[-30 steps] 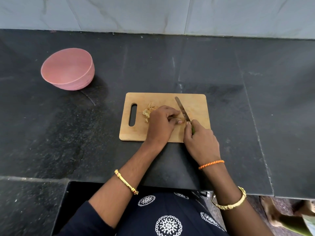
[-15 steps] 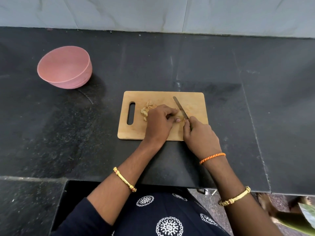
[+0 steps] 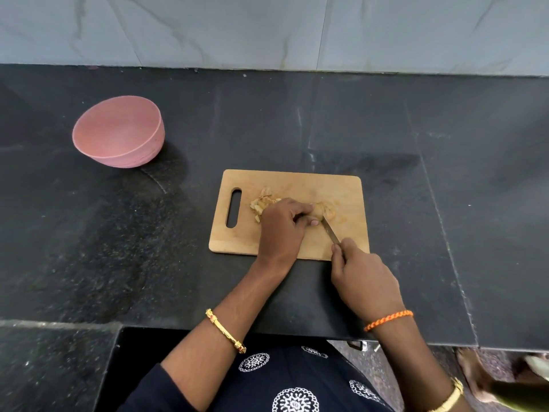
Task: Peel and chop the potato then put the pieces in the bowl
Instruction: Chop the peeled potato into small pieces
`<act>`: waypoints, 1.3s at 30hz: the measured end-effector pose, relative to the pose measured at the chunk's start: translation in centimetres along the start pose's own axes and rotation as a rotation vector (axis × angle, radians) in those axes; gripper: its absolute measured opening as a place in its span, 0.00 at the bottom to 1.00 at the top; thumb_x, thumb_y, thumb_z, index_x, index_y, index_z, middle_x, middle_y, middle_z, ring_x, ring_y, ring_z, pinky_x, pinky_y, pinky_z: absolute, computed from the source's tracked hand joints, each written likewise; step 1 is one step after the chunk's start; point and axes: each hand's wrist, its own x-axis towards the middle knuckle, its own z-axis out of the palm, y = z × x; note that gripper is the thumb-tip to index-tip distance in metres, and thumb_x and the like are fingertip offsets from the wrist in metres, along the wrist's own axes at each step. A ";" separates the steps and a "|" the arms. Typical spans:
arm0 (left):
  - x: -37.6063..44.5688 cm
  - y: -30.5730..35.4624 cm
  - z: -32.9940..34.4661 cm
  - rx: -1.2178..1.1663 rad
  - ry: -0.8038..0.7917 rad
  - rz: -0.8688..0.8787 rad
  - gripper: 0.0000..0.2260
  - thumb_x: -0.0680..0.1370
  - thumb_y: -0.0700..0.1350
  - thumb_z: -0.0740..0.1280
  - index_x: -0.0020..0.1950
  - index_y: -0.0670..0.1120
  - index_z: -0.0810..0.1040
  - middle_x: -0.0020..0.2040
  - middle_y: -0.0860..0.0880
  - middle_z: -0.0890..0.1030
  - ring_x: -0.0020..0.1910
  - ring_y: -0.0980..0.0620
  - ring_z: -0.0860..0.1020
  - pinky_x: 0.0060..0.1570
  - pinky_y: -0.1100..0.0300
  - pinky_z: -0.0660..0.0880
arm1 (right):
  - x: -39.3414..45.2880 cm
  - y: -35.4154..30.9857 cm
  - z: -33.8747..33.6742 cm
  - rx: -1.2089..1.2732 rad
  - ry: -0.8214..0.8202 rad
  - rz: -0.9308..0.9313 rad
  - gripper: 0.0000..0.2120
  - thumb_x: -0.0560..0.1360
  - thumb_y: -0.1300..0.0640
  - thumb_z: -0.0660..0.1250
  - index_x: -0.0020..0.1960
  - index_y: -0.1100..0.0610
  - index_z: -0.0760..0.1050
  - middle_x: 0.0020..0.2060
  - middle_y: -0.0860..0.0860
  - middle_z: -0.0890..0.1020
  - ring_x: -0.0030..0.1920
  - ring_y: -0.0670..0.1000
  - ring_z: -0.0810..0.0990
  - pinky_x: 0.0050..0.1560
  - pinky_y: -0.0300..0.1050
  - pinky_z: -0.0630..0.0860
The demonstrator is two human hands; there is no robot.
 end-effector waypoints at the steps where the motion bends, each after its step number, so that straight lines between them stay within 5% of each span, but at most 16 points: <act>1: -0.1 0.1 0.1 -0.008 0.001 -0.004 0.09 0.69 0.36 0.74 0.48 0.40 0.83 0.42 0.48 0.84 0.40 0.61 0.78 0.45 0.73 0.73 | -0.3 0.2 -0.2 -0.004 0.000 0.003 0.12 0.81 0.48 0.50 0.43 0.54 0.63 0.30 0.51 0.68 0.36 0.58 0.71 0.36 0.47 0.67; 7: 0.2 0.1 -0.1 -0.017 -0.016 -0.028 0.10 0.67 0.36 0.75 0.47 0.40 0.83 0.43 0.48 0.84 0.41 0.60 0.79 0.46 0.73 0.74 | -1.7 1.4 -1.0 0.014 -0.013 -0.009 0.14 0.80 0.47 0.52 0.42 0.55 0.68 0.30 0.53 0.74 0.37 0.60 0.78 0.38 0.50 0.75; 14: 0.3 0.2 -0.3 -0.024 -0.038 -0.038 0.09 0.66 0.36 0.76 0.46 0.39 0.83 0.43 0.47 0.83 0.42 0.56 0.80 0.47 0.69 0.76 | 0.5 0.2 -1.2 0.254 0.177 -0.049 0.16 0.79 0.48 0.54 0.35 0.53 0.62 0.29 0.55 0.74 0.34 0.61 0.75 0.35 0.50 0.72; 35: 0.1 -0.1 -0.2 0.010 -0.021 0.040 0.07 0.69 0.32 0.72 0.46 0.39 0.84 0.42 0.47 0.84 0.39 0.63 0.78 0.44 0.75 0.72 | 2.8 -2.3 1.2 -0.061 0.089 -0.013 0.15 0.81 0.48 0.48 0.56 0.56 0.67 0.43 0.59 0.80 0.45 0.63 0.80 0.38 0.46 0.67; 39: 0.1 -0.1 -0.1 -0.020 -0.006 0.025 0.06 0.70 0.32 0.72 0.46 0.39 0.83 0.41 0.47 0.83 0.37 0.69 0.76 0.43 0.77 0.71 | 1.1 -1.5 1.0 -0.055 0.026 0.026 0.11 0.82 0.49 0.48 0.49 0.54 0.63 0.44 0.58 0.80 0.44 0.62 0.79 0.36 0.46 0.65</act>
